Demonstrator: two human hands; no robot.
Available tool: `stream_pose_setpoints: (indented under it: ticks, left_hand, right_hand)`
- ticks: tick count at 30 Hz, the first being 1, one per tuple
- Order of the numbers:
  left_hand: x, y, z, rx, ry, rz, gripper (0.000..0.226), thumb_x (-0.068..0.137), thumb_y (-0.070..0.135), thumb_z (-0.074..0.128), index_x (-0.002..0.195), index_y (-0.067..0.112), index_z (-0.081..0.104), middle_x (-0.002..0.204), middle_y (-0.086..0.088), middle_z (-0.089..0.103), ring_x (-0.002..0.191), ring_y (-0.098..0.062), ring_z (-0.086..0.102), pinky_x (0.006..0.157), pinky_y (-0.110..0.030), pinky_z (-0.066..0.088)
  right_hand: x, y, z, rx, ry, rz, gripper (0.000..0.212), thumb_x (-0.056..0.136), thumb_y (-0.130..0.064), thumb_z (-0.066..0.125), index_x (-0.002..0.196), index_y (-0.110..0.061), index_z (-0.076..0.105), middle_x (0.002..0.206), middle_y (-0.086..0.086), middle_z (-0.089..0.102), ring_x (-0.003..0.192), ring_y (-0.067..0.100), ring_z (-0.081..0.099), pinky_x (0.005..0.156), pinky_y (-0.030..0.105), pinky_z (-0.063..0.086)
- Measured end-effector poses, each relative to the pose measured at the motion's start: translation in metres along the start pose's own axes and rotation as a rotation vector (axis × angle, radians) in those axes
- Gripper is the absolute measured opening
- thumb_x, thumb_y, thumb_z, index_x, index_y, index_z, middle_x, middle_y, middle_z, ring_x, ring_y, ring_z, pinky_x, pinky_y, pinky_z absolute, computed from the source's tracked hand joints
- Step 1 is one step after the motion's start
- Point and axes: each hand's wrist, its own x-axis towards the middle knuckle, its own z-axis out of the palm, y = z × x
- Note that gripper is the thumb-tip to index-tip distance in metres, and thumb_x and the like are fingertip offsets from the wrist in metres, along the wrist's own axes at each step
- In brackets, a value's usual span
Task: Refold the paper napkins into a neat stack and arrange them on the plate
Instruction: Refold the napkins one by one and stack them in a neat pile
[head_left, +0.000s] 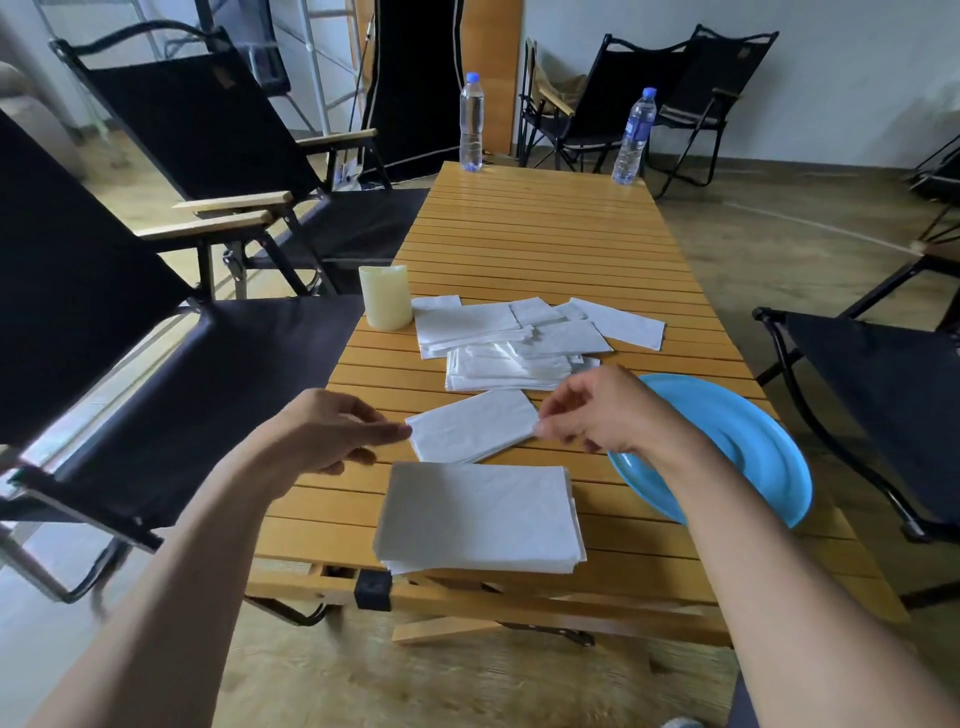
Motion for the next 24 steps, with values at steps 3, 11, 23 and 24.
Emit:
stream_pose_setpoints:
  ticks: [3, 11, 23, 24]
  left_hand:
    - [0.011, -0.002, 0.021, 0.033, 0.130, 0.343, 0.018, 0.076, 0.029, 0.083, 0.090, 0.019, 0.078, 0.086, 0.004, 0.076, 0.082, -0.008, 0.070, 0.070, -0.027, 0.059]
    - [0.033, -0.013, 0.048, 0.194, -0.020, 0.480, 0.032, 0.071, 0.030, 0.088, 0.101, 0.019, 0.080, 0.118, 0.005, 0.069, 0.089, -0.007, 0.064, 0.072, -0.012, 0.049]
    - [0.043, -0.023, 0.045, 0.272, 0.096, 0.544, 0.015, 0.086, 0.014, 0.076, 0.101, 0.013, 0.080, 0.118, 0.003, 0.070, 0.098, -0.011, 0.064, 0.075, -0.006, 0.042]
    - [0.043, -0.023, 0.044, 0.275, 0.074, 0.544, 0.017, 0.084, 0.018, 0.079, 0.100, 0.015, 0.081, 0.118, 0.006, 0.069, 0.097, -0.009, 0.064, 0.075, -0.006, 0.042]
  right_hand:
    - [0.018, 0.012, 0.012, -0.298, 0.146, -0.152, 0.021, 0.080, -0.018, 0.082, 0.098, -0.029, 0.077, 0.109, -0.005, 0.072, 0.102, 0.017, 0.065, 0.088, 0.034, 0.053]
    - [0.039, 0.031, 0.029, -0.479, 0.107, -0.253, 0.016, 0.091, -0.026, 0.070, 0.105, -0.028, 0.077, 0.116, -0.009, 0.067, 0.107, 0.013, 0.060, 0.093, 0.033, 0.051]
    - [0.044, 0.031, 0.029, -0.293, 0.158, -0.258, 0.010, 0.091, -0.029, 0.068, 0.098, -0.029, 0.075, 0.110, -0.010, 0.072, 0.104, 0.012, 0.064, 0.092, 0.032, 0.052]
    - [0.043, 0.032, 0.029, -0.304, 0.125, -0.265, 0.013, 0.087, -0.032, 0.073, 0.100, -0.031, 0.075, 0.114, -0.011, 0.070, 0.106, 0.011, 0.063, 0.094, 0.033, 0.052]
